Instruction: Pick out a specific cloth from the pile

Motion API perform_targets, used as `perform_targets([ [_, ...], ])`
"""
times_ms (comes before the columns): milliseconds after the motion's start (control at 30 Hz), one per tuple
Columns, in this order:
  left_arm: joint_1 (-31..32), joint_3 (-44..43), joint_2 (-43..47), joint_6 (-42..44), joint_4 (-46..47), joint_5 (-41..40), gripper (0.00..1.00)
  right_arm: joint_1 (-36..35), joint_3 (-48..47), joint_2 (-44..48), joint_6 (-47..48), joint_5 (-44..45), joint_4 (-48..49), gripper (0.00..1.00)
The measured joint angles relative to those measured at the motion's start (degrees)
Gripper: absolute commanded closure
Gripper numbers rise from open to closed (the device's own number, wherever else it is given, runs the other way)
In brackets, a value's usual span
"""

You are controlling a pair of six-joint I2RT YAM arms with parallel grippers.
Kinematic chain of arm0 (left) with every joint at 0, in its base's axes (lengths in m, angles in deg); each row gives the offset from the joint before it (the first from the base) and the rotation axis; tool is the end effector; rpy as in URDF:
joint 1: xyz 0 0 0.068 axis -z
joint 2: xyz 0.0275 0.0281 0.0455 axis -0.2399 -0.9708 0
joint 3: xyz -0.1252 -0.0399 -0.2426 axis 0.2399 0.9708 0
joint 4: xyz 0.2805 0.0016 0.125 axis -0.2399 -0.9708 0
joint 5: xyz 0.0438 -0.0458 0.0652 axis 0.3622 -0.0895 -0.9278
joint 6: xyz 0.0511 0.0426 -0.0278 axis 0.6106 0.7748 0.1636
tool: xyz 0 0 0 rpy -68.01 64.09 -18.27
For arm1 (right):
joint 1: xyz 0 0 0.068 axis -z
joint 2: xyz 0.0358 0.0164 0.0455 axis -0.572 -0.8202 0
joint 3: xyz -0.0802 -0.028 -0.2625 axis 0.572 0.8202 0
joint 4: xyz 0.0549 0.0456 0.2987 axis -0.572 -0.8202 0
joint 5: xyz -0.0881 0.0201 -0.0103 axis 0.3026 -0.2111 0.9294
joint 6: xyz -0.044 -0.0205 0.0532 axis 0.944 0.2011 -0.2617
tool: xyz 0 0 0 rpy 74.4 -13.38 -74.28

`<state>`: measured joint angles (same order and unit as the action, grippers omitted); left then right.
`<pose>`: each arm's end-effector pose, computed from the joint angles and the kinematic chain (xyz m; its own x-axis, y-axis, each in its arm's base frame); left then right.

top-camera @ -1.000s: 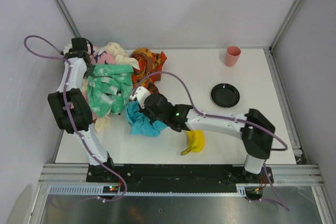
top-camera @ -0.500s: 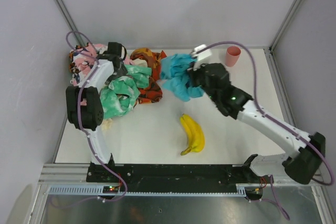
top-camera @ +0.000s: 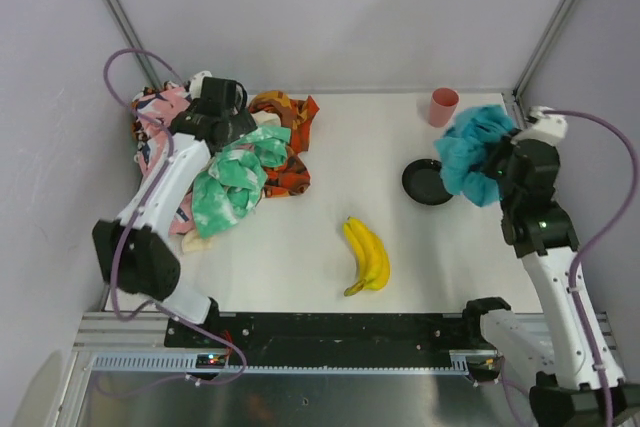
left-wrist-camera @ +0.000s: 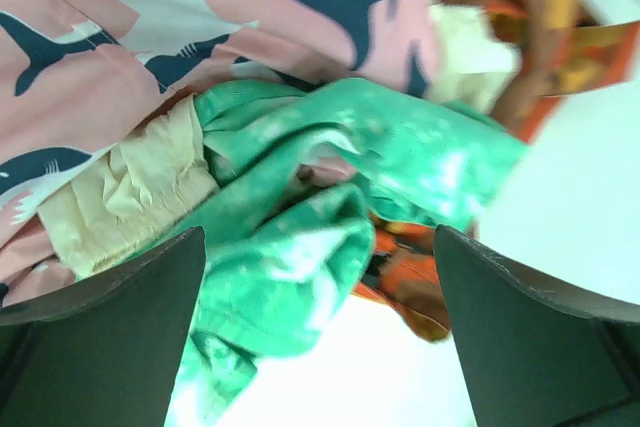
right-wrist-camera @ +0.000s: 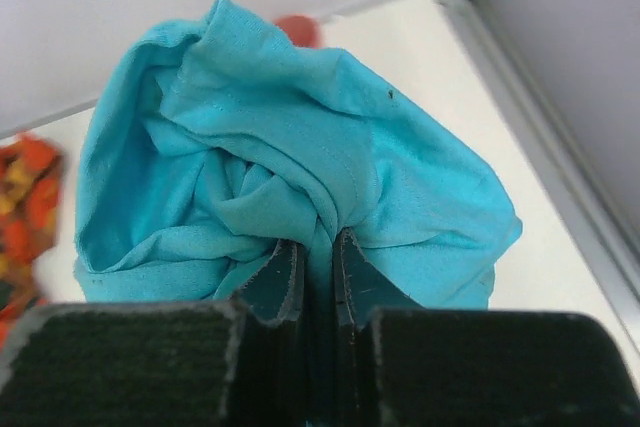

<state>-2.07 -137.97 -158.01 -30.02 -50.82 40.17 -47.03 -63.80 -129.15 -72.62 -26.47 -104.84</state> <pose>0.4118 -0.0615 0.3077 -0.5682 -0.4092 -0.7139 -0.4768 0.8708 -0.1196 0.2533 0.0353 0.3984 -0.1747 0.1663 -0.9705 0.1416 0.9796 0.1424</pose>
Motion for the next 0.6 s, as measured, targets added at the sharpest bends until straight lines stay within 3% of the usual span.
perform_targets([
  [200, 4.48, 2.19, 12.57, 0.15, 0.72, -1.31, 0.00, 15.10, 5.22, 6.95, -5.99, 0.39, -9.38, 0.99],
  [433, 7.74, 7.10, 17.07, 0.11, 0.66, -1.70, 0.00, 27.82, 16.68, 7.21, -9.31, -7.65, -11.65, 0.99],
  [567, 8.44, 10.08, 18.27, -0.13, 0.42, -1.57, 0.00, 31.76, 24.76, 2.97, -10.19, -14.05, -9.53, 0.93],
  [600, 8.48, 10.84, 18.60, -0.13, 0.35, -1.51, 0.00, 32.52, 26.69, 1.62, -10.40, -14.91, -9.07, 0.82],
])
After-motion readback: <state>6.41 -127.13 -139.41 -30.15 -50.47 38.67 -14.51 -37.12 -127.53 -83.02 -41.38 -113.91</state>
